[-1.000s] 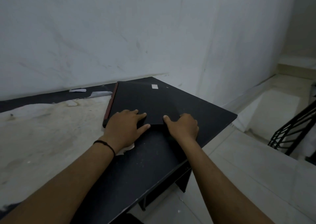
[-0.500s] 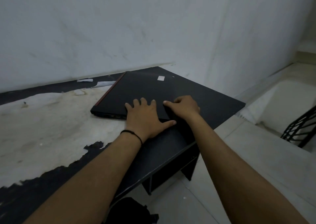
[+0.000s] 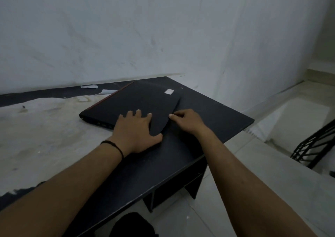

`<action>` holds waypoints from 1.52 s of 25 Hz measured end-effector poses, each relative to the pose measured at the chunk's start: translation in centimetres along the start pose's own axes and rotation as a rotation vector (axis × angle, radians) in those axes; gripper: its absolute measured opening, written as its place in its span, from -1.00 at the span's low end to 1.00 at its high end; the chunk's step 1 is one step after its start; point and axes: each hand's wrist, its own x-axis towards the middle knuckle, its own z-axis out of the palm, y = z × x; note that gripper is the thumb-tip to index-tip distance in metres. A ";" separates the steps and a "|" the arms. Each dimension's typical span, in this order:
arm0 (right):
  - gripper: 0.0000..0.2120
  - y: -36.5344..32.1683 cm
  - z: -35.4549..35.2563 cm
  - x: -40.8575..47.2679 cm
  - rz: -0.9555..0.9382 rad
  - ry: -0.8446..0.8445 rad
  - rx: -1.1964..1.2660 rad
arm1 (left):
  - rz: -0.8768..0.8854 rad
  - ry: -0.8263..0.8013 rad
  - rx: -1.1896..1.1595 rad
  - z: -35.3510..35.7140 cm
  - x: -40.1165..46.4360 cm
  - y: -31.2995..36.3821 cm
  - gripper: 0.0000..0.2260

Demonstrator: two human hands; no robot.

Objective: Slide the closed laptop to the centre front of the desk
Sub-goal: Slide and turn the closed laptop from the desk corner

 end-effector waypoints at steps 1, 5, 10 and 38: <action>-0.56 -0.6 0.7 0.3 -0.006 0.018 -0.011 | 0.013 -0.008 -0.005 -0.2 -0.5 -1.2 -0.10; -0.60 -2.5 2.4 1.3 0.019 0.125 -0.007 | -0.037 -0.038 -0.062 -0.4 -0.9 -1.9 -0.12; -0.62 -1.1 0.7 3.3 0.054 0.129 0.036 | -0.146 -0.074 -0.133 -1.4 4.0 2.2 -0.33; -0.34 1.8 0.0 13.0 0.169 0.237 0.175 | 0.039 -0.127 -0.090 -0.1 13.3 3.6 -0.38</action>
